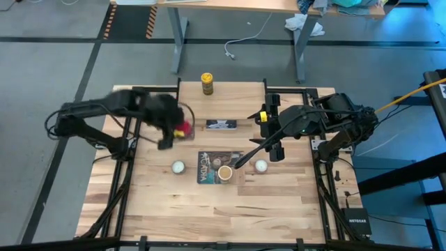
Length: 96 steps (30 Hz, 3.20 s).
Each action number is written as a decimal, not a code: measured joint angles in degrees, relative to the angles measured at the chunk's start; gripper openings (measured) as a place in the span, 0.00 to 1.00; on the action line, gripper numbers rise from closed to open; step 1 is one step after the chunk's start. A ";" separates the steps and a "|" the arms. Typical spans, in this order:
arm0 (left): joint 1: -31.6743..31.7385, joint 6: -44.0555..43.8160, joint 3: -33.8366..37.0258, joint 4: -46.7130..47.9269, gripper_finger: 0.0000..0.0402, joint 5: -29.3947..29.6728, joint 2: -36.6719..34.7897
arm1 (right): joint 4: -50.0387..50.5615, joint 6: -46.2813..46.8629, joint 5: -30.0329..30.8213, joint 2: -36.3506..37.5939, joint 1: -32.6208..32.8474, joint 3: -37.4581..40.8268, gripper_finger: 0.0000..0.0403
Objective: Shelf spices
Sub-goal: Remove the red seasoning can from the shelf, then remove the yellow black seasoning bottle from the shelf
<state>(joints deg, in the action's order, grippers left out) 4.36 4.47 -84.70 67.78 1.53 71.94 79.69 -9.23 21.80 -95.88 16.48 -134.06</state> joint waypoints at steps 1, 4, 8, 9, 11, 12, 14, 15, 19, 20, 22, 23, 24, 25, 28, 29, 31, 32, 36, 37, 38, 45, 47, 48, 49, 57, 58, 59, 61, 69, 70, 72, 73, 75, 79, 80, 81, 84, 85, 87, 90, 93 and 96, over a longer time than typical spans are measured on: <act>-1.42 -0.55 1.16 -0.24 0.48 0.67 0.89 | -0.22 0.00 -0.01 0.00 0.00 0.00 0.76; -4.53 -1.08 4.66 -1.68 0.48 3.01 3.46 | -0.40 -0.01 0.00 0.00 0.01 0.00 0.76; -5.98 -2.76 9.79 -5.44 0.48 3.16 6.06 | -0.38 0.00 -0.02 0.00 0.01 0.00 0.76; -6.32 -3.07 11.15 -6.80 0.48 3.16 6.45 | -0.38 0.00 0.00 0.00 0.01 0.00 0.76; -6.89 -3.65 14.32 -8.94 0.48 3.19 7.07 | -0.38 0.00 0.00 0.00 0.01 0.00 0.76; -7.06 -3.96 15.74 -9.57 0.48 3.20 7.27 | -0.38 -0.02 -0.02 0.00 0.01 0.00 0.76; -7.05 -4.73 18.87 -11.85 0.48 3.27 7.33 | -0.36 -0.01 -0.02 0.00 0.01 0.00 0.76; -6.96 -5.35 20.16 -12.51 0.48 3.37 7.32 | -0.36 -0.02 -0.01 0.00 0.01 0.00 0.76; -6.71 -5.93 25.33 -15.64 0.48 3.83 7.32 | -0.34 -0.02 -0.04 0.00 0.01 0.00 0.76; -6.71 -5.95 26.41 -16.63 0.48 3.95 7.30 | -0.34 -0.02 -0.02 0.00 0.01 0.00 0.76; -6.62 -5.83 28.42 -18.29 0.48 4.48 7.30 | -0.34 -0.02 -0.02 0.00 0.01 0.00 0.76; -6.52 -5.76 29.45 -19.08 0.48 4.64 7.30 | -0.34 -0.02 -0.02 0.00 0.01 0.00 0.76; -6.34 -5.63 30.56 -20.14 0.48 4.71 7.30 | -0.32 -0.03 -0.02 0.00 0.01 0.00 0.76; -6.11 -5.58 31.60 -21.21 0.48 4.88 7.30 | -0.34 -0.02 -0.04 0.00 0.01 0.00 0.76; -5.54 -5.31 34.85 -25.52 0.48 5.13 7.30 | -0.32 -0.02 -0.04 0.00 0.01 0.00 0.76; -5.23 -5.13 35.71 -26.46 0.48 5.10 7.30 | -0.32 -0.02 -0.02 0.00 0.01 0.00 0.76; -4.64 -4.72 37.00 -28.32 0.48 5.12 7.30 | -0.32 -0.02 -0.02 -0.01 0.01 0.00 0.76; -4.31 -4.37 37.50 -29.54 0.48 5.08 7.30 | -0.32 -0.02 -0.02 -0.01 0.01 0.00 0.76; -3.37 -2.85 39.43 -33.17 0.48 4.90 7.30 | -0.32 -0.02 -0.02 0.00 0.01 0.00 0.76; -3.13 -2.64 39.71 -33.53 0.48 4.66 7.30 | -0.32 -0.02 -0.02 0.00 0.01 0.00 0.76; -3.01 -2.52 40.03 -34.08 0.48 4.51 7.30 | -0.30 -0.02 -0.02 -0.01 0.01 0.00 0.76; -2.47 -2.79 40.87 -35.25 0.48 3.24 7.30 | -0.31 -0.02 -0.02 0.00 0.01 0.00 0.76; -2.50 -3.68 40.89 -36.09 0.48 3.08 7.30 | -0.32 -0.02 -0.02 -0.02 0.01 0.00 0.76; -2.55 -3.98 40.89 -36.46 0.50 3.05 7.30 | -0.32 -0.02 -0.02 -0.02 0.01 0.00 0.76; -2.63 -4.35 40.89 -36.88 0.53 3.13 7.28 | -0.30 -0.02 -0.02 -0.02 0.01 0.00 0.76; -2.64 -5.64 40.89 -38.59 0.79 5.09 7.24 | -0.30 -0.03 -0.02 0.00 0.01 0.00 0.76; -2.64 -5.85 40.89 -38.48 0.81 5.09 7.23 | -0.30 -0.02 -0.02 -0.01 0.01 0.00 0.76; -2.65 -6.17 40.84 -38.05 0.81 5.09 7.12 | -0.32 -0.02 -0.02 0.00 0.01 0.00 0.76; -2.90 -7.22 39.94 -35.56 0.82 5.10 6.82 | -0.30 -0.02 -0.02 -0.02 0.01 0.00 0.76; -4.98 -10.31 33.65 -30.18 0.83 5.71 -0.49 | -0.10 -0.02 -0.02 -0.02 0.00 0.00 0.76; -5.34 -10.38 32.34 -30.41 0.83 6.14 -1.92 | -0.09 -0.02 -0.02 -0.02 0.01 0.00 0.76; -6.03 -10.08 29.86 -31.37 0.83 8.55 -4.70 | -0.03 -0.02 -0.02 -0.02 0.01 0.00 0.76; -6.31 -9.43 28.42 -31.92 0.83 10.67 -6.14 | -0.03 -0.04 -0.02 -0.02 0.01 0.00 0.76; -6.18 -6.59 25.99 -34.09 0.83 16.30 -8.98 | -0.03 -0.04 0.00 -0.02 0.01 0.00 0.76; -2.19 1.89 22.22 -38.93 0.83 23.92 -12.29 | -0.06 -0.04 0.00 -0.02 0.01 0.00 0.76; -0.24 3.26 21.02 -39.32 0.83 24.10 -12.32 | -0.06 -0.05 -0.01 -0.02 0.01 0.00 0.76; 1.97 4.09 19.85 -39.52 0.83 23.91 -12.04 | -0.08 -0.04 0.00 -0.02 0.01 0.00 0.76; 8.37 6.63 16.99 -38.40 0.83 20.94 -9.57 | -0.08 -0.06 0.00 -0.02 0.01 0.00 0.76; 10.20 7.43 16.31 -38.38 0.83 20.20 -8.32 | -0.10 -0.04 0.00 -0.02 -0.01 0.00 0.76; 13.34 9.52 15.19 -38.37 0.83 19.66 -5.44 | -0.14 -0.04 -0.02 -0.02 -0.01 0.00 0.76; 17.50 12.44 13.70 -38.27 0.83 18.10 -0.66 | -0.16 0.11 0.00 -0.02 -0.01 0.00 0.76; 21.04 12.52 11.35 -38.33 0.83 14.34 3.74 | -0.16 0.59 -0.02 -0.02 0.01 0.00 0.76; 23.35 13.13 8.91 -38.31 0.83 13.61 7.68 | -0.07 1.32 -0.04 -0.02 0.01 0.00 0.76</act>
<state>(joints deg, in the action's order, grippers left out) 27.71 17.60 -75.79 29.47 15.14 79.62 79.62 -7.92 21.77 -95.90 16.49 -134.06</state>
